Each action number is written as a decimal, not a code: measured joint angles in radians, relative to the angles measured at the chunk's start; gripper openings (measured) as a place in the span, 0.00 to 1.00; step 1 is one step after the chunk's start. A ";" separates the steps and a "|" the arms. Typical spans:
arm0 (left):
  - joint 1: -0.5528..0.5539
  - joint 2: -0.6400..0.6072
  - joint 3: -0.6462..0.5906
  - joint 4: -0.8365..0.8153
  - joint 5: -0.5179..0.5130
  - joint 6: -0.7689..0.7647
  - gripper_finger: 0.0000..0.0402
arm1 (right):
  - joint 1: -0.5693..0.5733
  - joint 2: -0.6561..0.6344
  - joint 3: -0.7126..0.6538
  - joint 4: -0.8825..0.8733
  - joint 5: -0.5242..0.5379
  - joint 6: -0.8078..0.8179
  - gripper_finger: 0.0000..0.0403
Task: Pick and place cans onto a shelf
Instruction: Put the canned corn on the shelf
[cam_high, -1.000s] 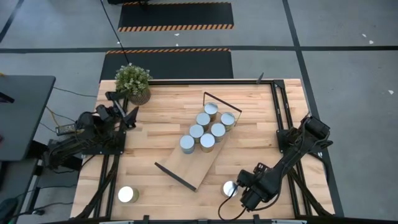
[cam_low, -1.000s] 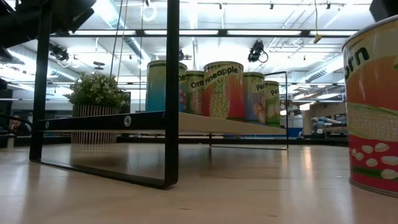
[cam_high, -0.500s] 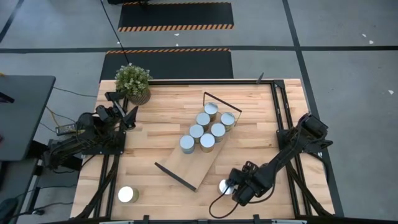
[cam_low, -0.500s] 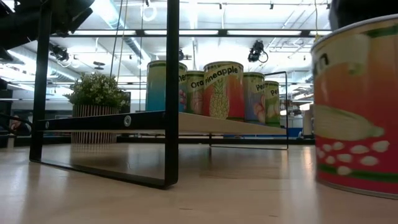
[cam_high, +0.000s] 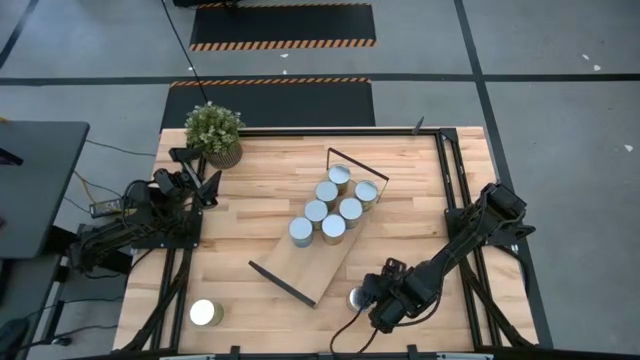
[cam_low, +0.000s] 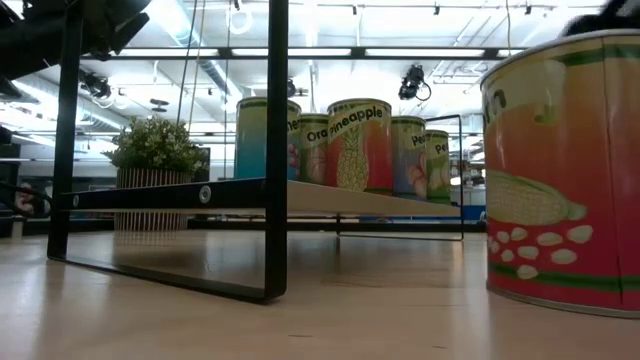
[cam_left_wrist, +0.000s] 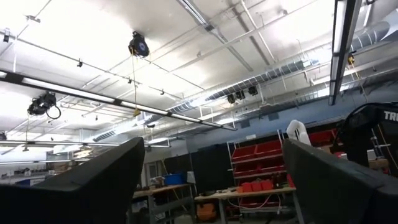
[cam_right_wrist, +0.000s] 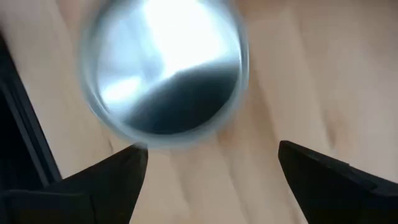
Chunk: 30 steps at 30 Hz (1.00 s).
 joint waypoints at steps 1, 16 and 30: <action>0.000 0.000 0.000 0.000 0.000 0.000 0.97 | 0.003 0.000 0.001 0.015 0.034 -0.019 0.91; 0.000 0.001 0.000 -0.006 0.000 -0.052 0.97 | 0.007 0.000 -0.043 0.159 0.176 -0.124 0.91; 0.000 0.001 0.000 -0.021 0.000 -0.053 0.97 | 0.036 0.001 -0.157 0.359 0.255 -0.077 0.91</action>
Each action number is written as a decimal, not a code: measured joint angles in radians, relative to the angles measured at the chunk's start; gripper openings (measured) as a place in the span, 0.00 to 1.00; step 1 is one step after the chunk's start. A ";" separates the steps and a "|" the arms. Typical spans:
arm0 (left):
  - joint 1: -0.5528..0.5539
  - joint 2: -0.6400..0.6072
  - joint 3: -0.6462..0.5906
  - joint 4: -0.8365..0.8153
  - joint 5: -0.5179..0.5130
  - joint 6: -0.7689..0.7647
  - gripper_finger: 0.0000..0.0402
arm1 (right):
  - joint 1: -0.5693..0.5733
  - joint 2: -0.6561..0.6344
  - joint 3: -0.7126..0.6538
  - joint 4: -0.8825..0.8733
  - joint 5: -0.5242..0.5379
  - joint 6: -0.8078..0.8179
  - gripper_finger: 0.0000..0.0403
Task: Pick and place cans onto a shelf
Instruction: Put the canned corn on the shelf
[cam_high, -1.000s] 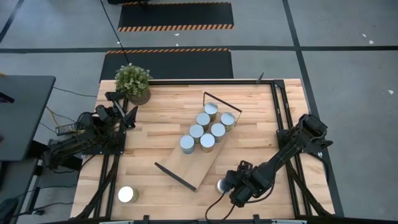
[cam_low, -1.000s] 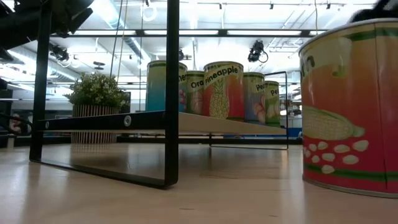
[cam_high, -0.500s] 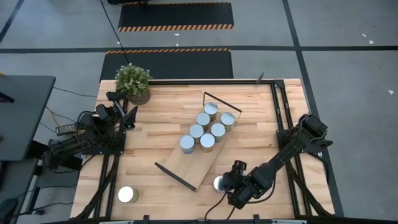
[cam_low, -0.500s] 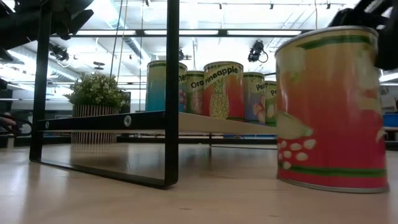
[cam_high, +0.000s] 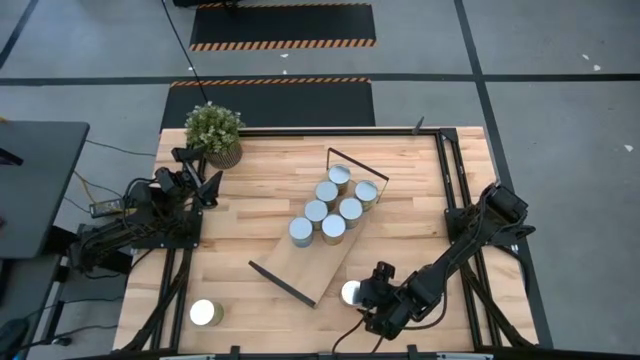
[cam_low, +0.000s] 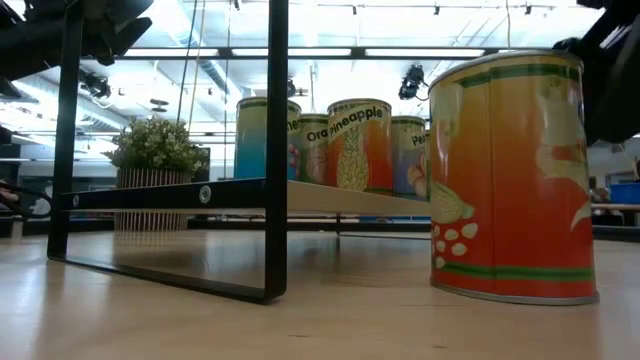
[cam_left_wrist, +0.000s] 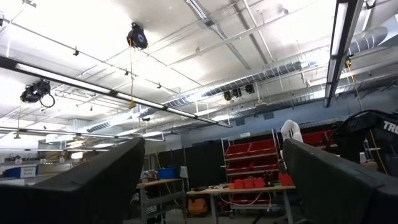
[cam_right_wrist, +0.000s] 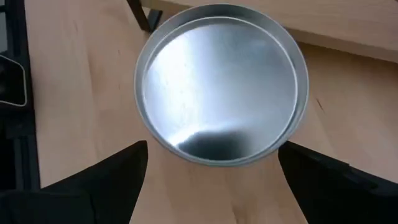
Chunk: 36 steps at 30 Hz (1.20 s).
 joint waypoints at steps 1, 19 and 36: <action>0.000 0.000 0.000 0.000 0.000 0.000 0.97 | 0.000 0.000 -0.008 0.020 0.004 -0.010 0.91; 0.000 0.000 0.000 -0.004 -0.001 0.001 0.97 | -0.024 0.084 -0.095 0.308 0.123 -0.075 0.90; 0.000 0.000 0.000 -0.005 -0.012 -0.003 0.97 | -0.092 -0.029 -0.017 0.214 0.121 -0.264 0.80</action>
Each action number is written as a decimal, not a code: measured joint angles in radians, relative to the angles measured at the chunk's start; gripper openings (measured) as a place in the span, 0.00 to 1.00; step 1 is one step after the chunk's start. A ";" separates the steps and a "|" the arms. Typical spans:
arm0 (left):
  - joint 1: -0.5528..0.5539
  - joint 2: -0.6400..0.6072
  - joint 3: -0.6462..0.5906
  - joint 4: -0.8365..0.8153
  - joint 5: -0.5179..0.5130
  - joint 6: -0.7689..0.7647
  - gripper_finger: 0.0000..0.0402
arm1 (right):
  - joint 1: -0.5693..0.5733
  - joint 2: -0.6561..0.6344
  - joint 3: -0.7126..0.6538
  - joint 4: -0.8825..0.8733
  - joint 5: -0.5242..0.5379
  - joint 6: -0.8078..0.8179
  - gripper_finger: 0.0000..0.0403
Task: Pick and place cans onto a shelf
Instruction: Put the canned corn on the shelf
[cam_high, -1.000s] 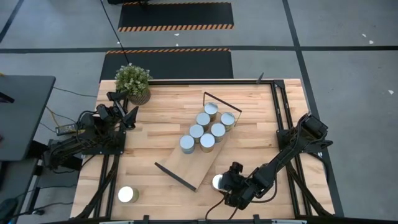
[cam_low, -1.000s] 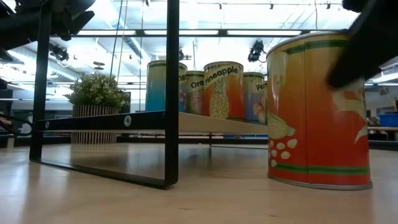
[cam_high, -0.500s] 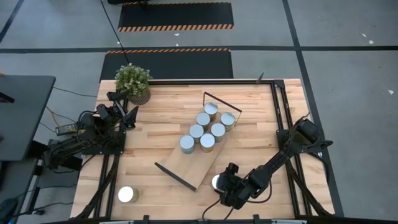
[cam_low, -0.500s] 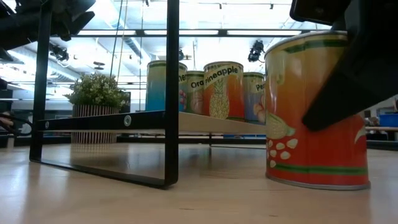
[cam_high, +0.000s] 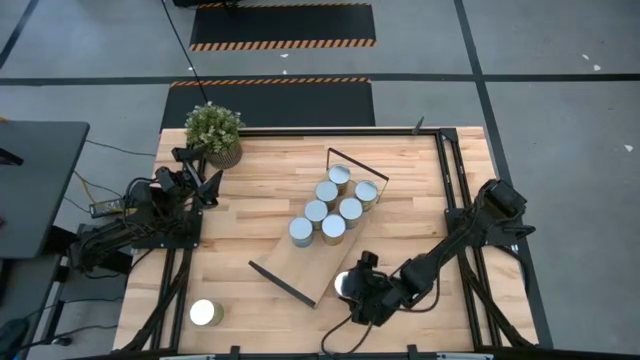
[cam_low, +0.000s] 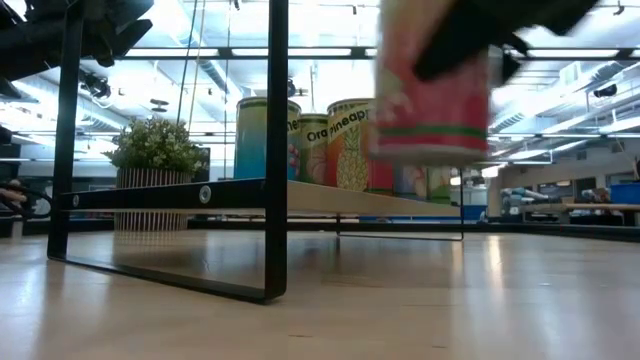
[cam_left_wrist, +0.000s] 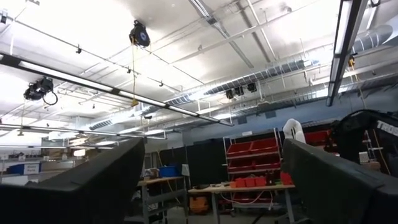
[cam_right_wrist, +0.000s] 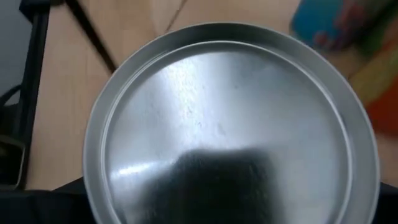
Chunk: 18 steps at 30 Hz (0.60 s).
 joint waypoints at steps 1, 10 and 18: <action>0.000 0.000 0.000 0.000 0.000 -0.010 0.97 | -0.014 -0.003 0.011 0.001 0.000 -0.036 0.80; 0.000 0.000 0.000 -0.012 0.000 -0.049 0.97 | -0.140 -0.004 0.018 0.077 -0.026 -0.254 0.80; 0.000 0.001 0.000 -0.043 0.038 -0.152 0.97 | -0.177 0.029 0.015 0.104 -0.092 -0.316 0.80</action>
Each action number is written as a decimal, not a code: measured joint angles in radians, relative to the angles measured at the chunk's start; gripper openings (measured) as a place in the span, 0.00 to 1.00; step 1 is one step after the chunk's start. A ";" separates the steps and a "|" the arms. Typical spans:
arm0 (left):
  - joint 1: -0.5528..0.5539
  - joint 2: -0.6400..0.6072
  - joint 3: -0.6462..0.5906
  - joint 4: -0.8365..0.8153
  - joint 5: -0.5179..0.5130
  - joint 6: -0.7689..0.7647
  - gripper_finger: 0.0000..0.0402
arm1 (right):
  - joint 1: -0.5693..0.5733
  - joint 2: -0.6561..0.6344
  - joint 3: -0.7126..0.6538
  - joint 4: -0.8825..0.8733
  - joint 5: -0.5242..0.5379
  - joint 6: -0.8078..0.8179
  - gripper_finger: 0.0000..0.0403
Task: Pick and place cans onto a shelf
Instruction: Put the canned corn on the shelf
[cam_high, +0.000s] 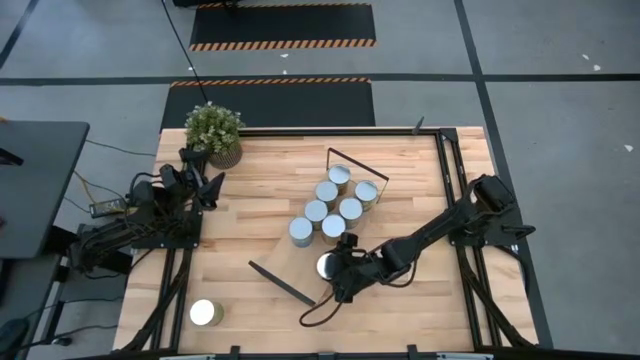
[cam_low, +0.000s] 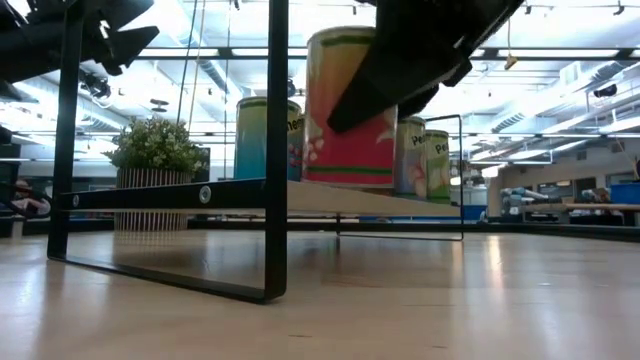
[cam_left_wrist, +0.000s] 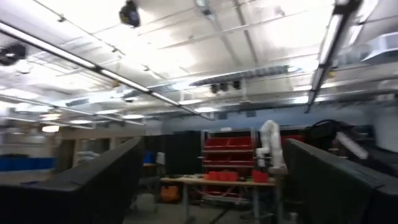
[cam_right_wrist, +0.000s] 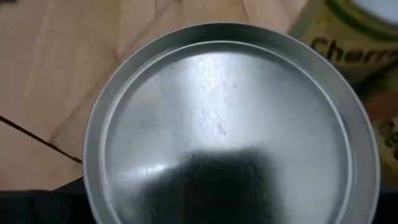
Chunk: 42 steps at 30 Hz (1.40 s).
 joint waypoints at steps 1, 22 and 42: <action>0.000 0.000 0.000 0.000 0.020 -0.009 0.97 | -0.003 0.005 -0.001 0.001 -0.008 0.001 0.80; -0.001 0.000 0.000 -0.096 0.214 -0.157 0.97 | -0.061 0.011 0.002 0.011 -0.069 -0.016 0.83; -0.001 0.000 0.000 -0.067 0.297 -0.051 0.97 | -0.058 0.012 0.009 0.033 -0.026 -0.022 0.91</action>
